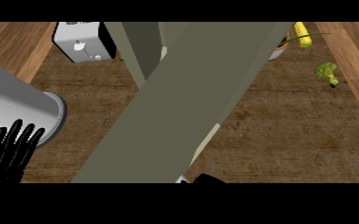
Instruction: Pick up the bottled water, place it into the cabinet and close the cabinet
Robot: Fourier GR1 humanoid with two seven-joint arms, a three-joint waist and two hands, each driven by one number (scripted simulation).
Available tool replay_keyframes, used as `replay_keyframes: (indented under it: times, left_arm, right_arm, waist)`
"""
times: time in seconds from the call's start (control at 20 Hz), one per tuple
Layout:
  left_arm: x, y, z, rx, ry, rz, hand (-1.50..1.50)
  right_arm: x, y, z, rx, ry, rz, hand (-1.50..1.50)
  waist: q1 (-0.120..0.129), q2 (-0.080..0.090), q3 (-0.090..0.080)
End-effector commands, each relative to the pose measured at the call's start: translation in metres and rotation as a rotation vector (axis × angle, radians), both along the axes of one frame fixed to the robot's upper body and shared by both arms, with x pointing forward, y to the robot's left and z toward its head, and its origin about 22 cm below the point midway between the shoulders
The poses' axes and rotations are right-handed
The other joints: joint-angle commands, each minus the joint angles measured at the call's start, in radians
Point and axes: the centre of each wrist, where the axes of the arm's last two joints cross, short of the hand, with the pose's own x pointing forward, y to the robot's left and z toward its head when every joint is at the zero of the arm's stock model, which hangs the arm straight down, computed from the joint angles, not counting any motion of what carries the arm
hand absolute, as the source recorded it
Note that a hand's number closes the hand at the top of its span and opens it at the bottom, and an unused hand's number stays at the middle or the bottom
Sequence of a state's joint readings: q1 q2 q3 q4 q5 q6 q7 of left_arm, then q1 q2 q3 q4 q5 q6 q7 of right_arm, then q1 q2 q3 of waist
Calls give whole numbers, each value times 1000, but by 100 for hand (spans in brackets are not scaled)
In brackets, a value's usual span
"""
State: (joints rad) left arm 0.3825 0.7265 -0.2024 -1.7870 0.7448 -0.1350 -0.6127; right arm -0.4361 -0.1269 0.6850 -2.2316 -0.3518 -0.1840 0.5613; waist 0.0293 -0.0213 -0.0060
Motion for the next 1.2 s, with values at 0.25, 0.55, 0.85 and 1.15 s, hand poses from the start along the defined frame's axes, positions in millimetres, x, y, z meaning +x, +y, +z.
replay_keyframes:
  times: [0.25, 0.55, 0.85, 1.15]
  left_arm:
    - [-2, 2, 31, 6, -13, -24, -150]
    - [3, 8, 34, 2, -43, 4, -150]
    - [-9, 19, 34, 6, -23, 9, -150]
    - [-19, 19, 49, 13, -14, 14, -150]
  right_arm:
    - [11, 91, 5, 23, 61, -143, 150]
    - [60, 113, 22, 70, 127, -135, 150]
    - [80, 113, 31, -95, 143, 201, 150]
    - [136, 99, -7, -76, 195, 165, 150]
  waist:
    - [27, 17, 4]
    - [20, 27, 5]
    - [4, 28, 5]
    - [-9, 24, 6]
